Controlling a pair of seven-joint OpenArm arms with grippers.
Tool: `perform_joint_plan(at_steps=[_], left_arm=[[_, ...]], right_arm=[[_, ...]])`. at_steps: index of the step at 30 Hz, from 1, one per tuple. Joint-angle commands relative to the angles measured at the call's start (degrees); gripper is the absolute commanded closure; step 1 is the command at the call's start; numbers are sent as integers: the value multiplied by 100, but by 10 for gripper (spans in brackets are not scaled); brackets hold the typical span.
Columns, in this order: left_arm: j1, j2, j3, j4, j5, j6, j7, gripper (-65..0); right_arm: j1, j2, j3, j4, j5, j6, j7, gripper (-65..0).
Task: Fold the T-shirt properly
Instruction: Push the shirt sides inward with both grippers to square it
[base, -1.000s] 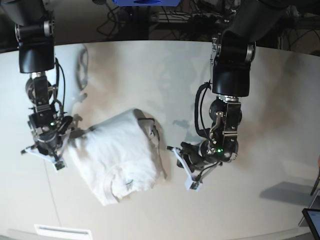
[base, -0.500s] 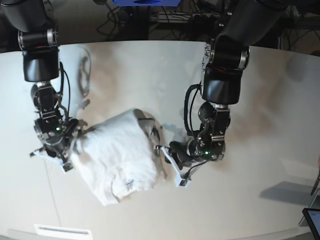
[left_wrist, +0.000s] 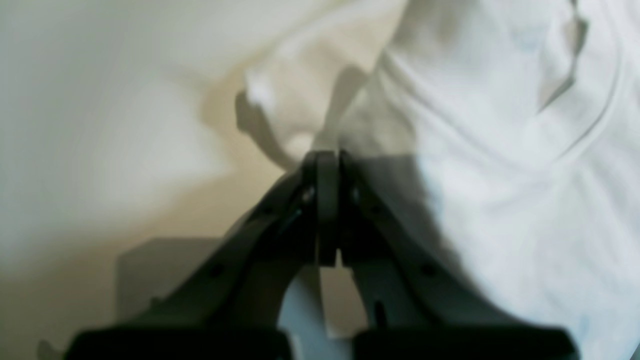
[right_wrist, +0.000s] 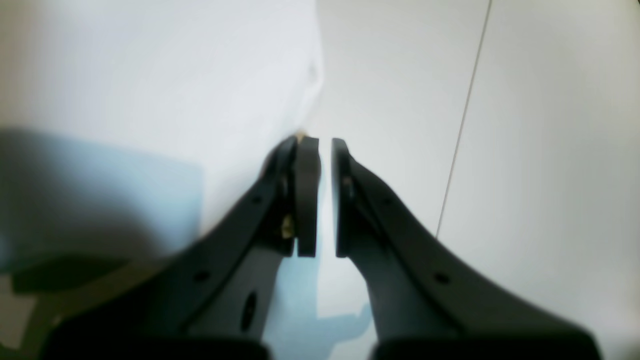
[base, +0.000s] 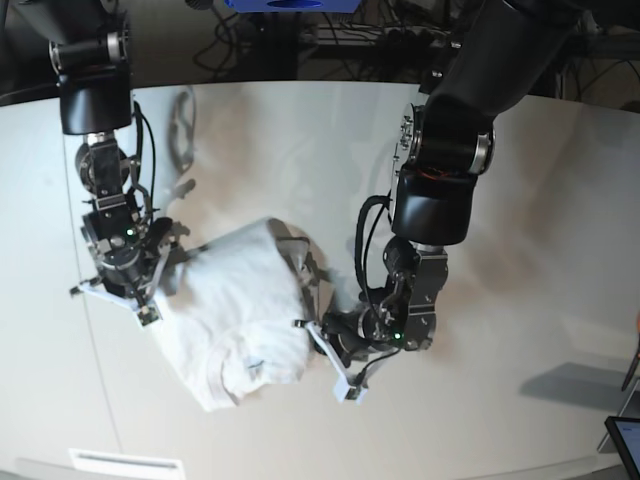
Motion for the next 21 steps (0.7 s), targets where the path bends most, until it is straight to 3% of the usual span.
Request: perform_joint_plan(at_steps=[1, 5, 10, 21], left_arm=[[-258, 38, -5, -51, -37, -25, -224, 0], [-425, 179, 4, -667, -20, -25, -663, 0], [-434, 381, -14, -1062, 578, -25, -1015, 0], [-469, 522, -14, -1150, 728, 125, -1138, 0]], right_arm=[[45, 20, 17, 146, 40, 60, -169, -49], [-175, 20, 17, 559, 40, 60, -257, -49], [-412, -59, 17, 1060, 40, 60, -529, -49], [-887, -402, -71, 2010, 40, 77, -784, -49]])
